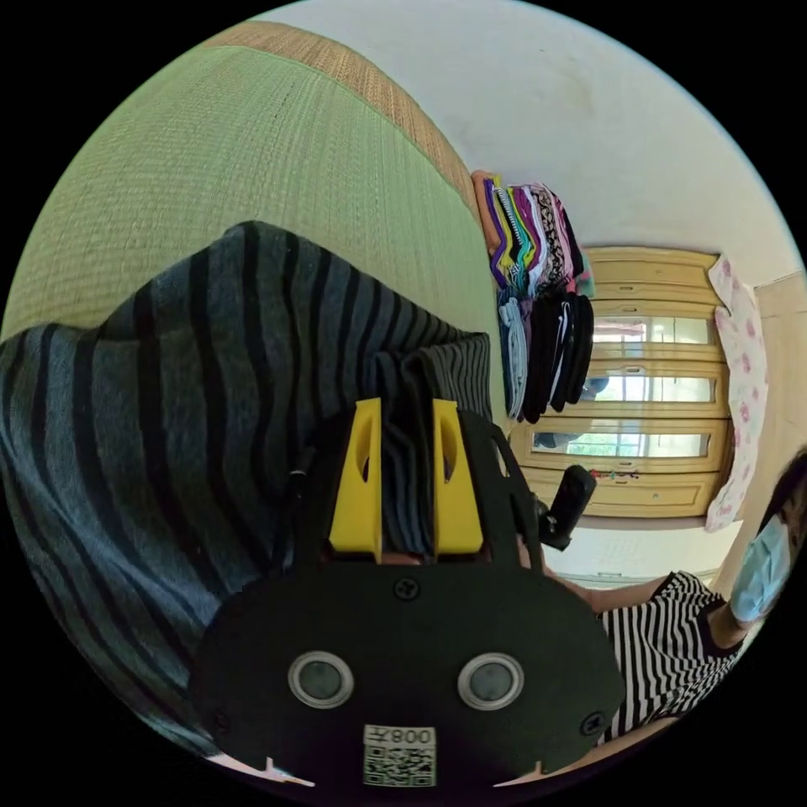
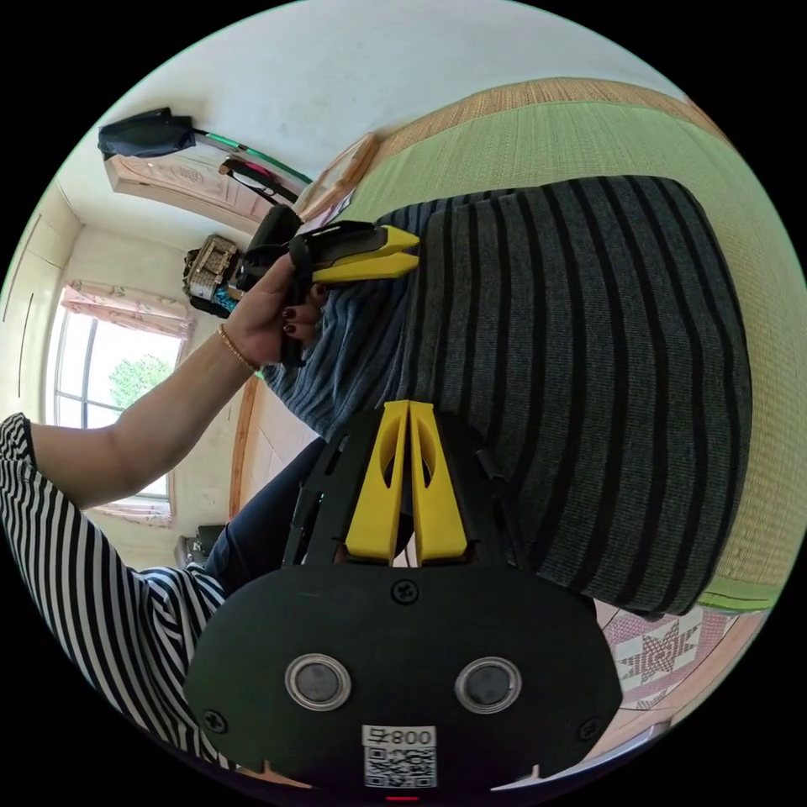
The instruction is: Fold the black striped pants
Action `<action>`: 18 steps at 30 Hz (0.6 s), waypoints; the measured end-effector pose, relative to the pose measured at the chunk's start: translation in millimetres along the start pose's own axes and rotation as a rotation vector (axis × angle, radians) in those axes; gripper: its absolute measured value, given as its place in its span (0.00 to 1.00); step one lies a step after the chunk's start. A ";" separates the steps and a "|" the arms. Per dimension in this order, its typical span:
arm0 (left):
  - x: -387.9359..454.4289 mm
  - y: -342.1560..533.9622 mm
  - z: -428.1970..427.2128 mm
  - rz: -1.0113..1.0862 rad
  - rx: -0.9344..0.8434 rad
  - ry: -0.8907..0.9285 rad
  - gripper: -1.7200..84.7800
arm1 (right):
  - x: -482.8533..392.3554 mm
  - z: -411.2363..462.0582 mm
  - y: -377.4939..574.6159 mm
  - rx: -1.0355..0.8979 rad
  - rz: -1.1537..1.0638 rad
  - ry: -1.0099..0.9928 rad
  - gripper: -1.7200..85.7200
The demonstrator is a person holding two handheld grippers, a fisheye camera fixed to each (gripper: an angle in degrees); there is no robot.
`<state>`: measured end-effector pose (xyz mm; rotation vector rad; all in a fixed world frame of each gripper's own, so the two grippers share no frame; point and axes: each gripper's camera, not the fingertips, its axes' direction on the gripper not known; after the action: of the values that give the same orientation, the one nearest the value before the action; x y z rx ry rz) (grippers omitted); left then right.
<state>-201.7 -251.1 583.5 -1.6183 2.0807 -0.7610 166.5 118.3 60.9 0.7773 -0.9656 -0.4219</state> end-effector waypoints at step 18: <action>30.3 33.7 -11.2 0.100 0.086 -0.106 0.05 | -16.4 -6.9 9.2 -0.019 0.004 -0.047 0.03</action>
<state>-241.5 -272.2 571.4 -1.4657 2.0096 -0.7052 163.8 137.6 56.2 0.7509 -1.0054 -0.4467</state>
